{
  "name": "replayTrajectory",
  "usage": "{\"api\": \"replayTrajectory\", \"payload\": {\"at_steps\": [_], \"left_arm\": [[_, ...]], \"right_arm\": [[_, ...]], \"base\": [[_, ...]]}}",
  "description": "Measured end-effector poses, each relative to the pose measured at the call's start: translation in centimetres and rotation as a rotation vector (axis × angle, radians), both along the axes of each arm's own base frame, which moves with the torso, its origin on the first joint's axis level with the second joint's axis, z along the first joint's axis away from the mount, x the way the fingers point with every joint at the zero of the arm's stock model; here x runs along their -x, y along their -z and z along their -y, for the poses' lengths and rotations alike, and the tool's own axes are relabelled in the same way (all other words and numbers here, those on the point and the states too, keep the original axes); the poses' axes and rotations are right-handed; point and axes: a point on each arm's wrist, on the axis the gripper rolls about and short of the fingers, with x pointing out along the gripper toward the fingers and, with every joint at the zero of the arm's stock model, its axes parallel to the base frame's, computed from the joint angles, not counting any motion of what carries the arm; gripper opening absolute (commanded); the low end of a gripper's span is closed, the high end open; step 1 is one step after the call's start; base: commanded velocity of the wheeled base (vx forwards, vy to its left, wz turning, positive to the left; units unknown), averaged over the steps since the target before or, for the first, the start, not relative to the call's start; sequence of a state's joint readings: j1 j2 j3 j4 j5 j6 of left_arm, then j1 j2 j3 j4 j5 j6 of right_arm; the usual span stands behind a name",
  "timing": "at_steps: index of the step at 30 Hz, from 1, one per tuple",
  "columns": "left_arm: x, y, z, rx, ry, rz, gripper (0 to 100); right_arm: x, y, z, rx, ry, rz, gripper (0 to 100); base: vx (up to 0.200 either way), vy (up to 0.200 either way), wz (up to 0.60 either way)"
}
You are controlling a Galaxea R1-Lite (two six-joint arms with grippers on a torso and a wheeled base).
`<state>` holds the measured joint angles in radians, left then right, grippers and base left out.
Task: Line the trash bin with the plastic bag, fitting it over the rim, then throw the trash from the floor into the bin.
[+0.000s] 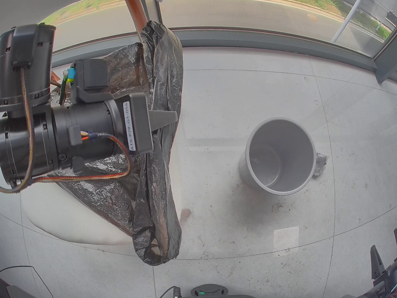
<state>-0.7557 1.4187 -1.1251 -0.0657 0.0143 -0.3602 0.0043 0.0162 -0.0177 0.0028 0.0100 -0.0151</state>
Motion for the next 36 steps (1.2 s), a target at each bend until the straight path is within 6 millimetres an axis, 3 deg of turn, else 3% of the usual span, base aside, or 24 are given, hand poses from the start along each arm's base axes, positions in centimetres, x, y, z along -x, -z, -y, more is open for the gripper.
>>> {"api": "replayTrajectory", "payload": {"at_steps": [17, 28, 32, 36], "left_arm": [[1.5, 0.9, 1.5, -0.013, 0.085, -0.03, 0], [1.0, 0.7, 1.3, 0.052, 0.045, -0.084, 0], [1.0, 0.7, 1.4, 0.052, 0.044, -0.085, 0], [0.9, 0.6, 1.5, 0.059, 0.05, -0.081, 0]], "right_arm": [[0.0, 0.0, 0.0, 0.007, 0.001, 0.0, 100], [0.0, -0.3, 0.0, -0.027, 0.004, 0.017, 100], [0.5, -2.4, 0.0, -0.075, 0.0, 0.063, 100], [1.5, -6.7, 0.1, -0.131, -0.02, 0.116, 100]], "base": [[0.0, -0.2, 0.0], [0.0, -0.2, 0.0], [0.0, -0.2, 0.0], [0.0, -0.2, 0.0]]}}
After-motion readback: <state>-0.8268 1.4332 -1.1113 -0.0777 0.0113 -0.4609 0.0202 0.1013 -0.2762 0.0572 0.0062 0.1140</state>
